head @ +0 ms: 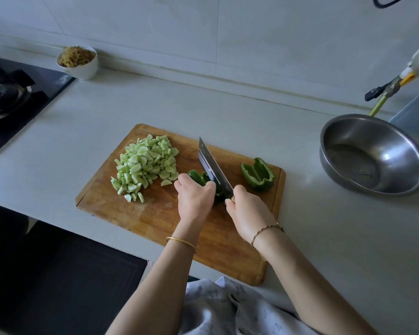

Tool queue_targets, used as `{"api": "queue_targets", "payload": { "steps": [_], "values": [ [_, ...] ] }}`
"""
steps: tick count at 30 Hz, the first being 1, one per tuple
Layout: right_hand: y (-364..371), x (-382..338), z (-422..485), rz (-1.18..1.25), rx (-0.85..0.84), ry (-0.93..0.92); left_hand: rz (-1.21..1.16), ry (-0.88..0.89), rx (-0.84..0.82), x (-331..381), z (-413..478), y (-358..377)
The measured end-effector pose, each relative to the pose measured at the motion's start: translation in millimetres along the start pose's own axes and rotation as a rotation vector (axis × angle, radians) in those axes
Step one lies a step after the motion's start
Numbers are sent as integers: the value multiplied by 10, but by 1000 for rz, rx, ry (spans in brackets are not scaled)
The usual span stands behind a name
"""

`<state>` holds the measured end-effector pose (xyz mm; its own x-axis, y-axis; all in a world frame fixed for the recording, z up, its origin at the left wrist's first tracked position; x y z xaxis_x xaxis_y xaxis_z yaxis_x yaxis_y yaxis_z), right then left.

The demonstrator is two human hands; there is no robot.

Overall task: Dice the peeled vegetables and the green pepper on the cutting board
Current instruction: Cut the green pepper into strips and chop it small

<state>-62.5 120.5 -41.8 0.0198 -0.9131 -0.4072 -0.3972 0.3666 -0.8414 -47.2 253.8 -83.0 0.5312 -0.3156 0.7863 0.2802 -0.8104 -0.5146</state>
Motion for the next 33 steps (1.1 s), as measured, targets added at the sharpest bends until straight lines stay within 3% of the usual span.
{"api": "queue_targets", "payload": {
  "steps": [13,20,33],
  "values": [
    [134,-65,279,51,89,-31,-92,13,-35,-89,-15,-28],
    [172,186,166,238,64,40,-183,36,-13,-161,-21,-38],
    [169,158,199,277,61,60,-238,93,-2,-251,-88,-28]
  ]
}}
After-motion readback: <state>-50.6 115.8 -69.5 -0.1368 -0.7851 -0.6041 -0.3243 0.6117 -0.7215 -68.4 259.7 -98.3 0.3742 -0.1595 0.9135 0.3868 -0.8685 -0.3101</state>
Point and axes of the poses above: each hand's wrist, its own z-axis towards the middle knuckle, its own y-axis out of the palm, x = y × z, the point moved 6 cm from there along z, towards the middle knuckle, and after that the axes turned 3 degrees about -z, right-handed, at the moved point
